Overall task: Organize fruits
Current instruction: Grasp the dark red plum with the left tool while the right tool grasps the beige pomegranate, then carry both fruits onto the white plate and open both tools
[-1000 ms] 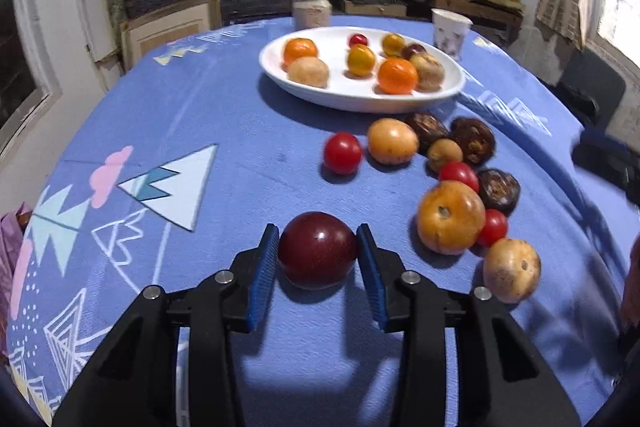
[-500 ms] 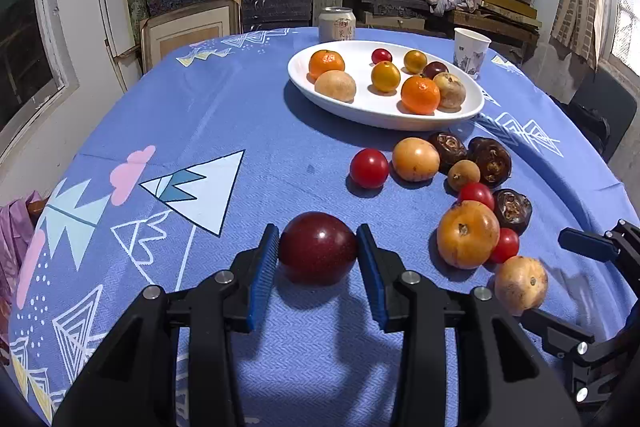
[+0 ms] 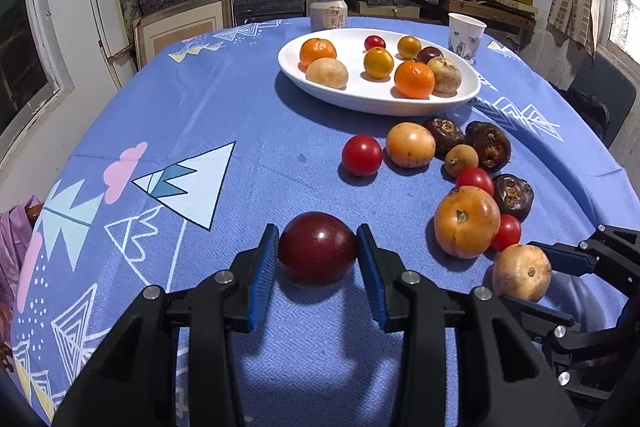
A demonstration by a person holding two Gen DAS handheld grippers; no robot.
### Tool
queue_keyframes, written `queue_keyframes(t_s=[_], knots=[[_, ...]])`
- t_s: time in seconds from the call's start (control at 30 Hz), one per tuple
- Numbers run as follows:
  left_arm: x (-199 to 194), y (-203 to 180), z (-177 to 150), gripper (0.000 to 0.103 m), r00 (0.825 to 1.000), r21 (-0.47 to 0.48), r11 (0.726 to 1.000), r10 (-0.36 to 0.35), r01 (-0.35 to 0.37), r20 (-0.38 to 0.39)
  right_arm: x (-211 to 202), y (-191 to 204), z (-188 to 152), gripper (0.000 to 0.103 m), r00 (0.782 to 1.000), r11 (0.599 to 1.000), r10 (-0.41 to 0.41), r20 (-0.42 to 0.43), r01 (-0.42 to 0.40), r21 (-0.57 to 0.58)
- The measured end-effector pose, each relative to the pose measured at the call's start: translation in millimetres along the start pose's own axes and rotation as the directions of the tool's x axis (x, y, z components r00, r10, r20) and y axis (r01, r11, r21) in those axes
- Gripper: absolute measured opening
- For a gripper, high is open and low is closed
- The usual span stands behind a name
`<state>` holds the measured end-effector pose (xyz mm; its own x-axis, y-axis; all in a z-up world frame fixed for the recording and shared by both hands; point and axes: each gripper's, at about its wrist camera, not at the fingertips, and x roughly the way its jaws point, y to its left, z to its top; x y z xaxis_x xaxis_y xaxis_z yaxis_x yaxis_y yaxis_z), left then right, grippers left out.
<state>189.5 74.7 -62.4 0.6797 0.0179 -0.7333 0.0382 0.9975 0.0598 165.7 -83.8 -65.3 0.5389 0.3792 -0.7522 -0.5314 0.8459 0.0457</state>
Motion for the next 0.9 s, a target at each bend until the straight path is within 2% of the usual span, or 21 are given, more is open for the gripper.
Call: queue_keyframes(t_s=[0.37, 0.5, 0.6, 0.67, 0.73, 0.9], knots=[[3.5, -2.6, -0.7, 0.039, 1.0, 0.012, 1.0, -0.001, 0.001, -0.012, -4.0, -1.6, 0.3, 0.044, 1.0, 1.0, -0.009, 0.024, 0.009, 0.003], [-6.8, -6.6, -0.5, 0.039, 0.999, 0.023, 1.0, -0.002, 0.001, 0.042, -10.4, -6.2, 0.4, 0.044, 0.999, 1.0, -0.005, 0.051, 0.004, 0.022], [-19.7, -4.1, 6.3, 0.039, 0.996, -0.003, 1.0, -0.012, 0.012, 0.09, -19.1, -15.7, 3.3, 0.044, 0.997, 0.998, 0.009, 0.078, -0.014, 0.059], [-27.9, -1.7, 22.9, 0.039, 0.994, -0.017, 0.999, -0.032, 0.033, 0.101, -33.3, -30.3, 16.8, 0.044, 0.994, 0.995, 0.008, 0.108, -0.019, 0.096], [-40.9, -2.2, 48.4, 0.039, 0.99, -0.004, 1.0, -0.017, 0.018, 0.137, -54.2, -45.8, 39.1, 0.044, 0.988, 0.993, -0.021, 0.155, 0.003, 0.118], [-67.1, -1.5, 122.5, 0.039, 0.969, -0.004, 1.0, -0.014, 0.015, 0.248, -121.3, -79.1, 115.9, 0.044, 0.939, 0.986, -0.115, 0.323, 0.069, 0.152]])
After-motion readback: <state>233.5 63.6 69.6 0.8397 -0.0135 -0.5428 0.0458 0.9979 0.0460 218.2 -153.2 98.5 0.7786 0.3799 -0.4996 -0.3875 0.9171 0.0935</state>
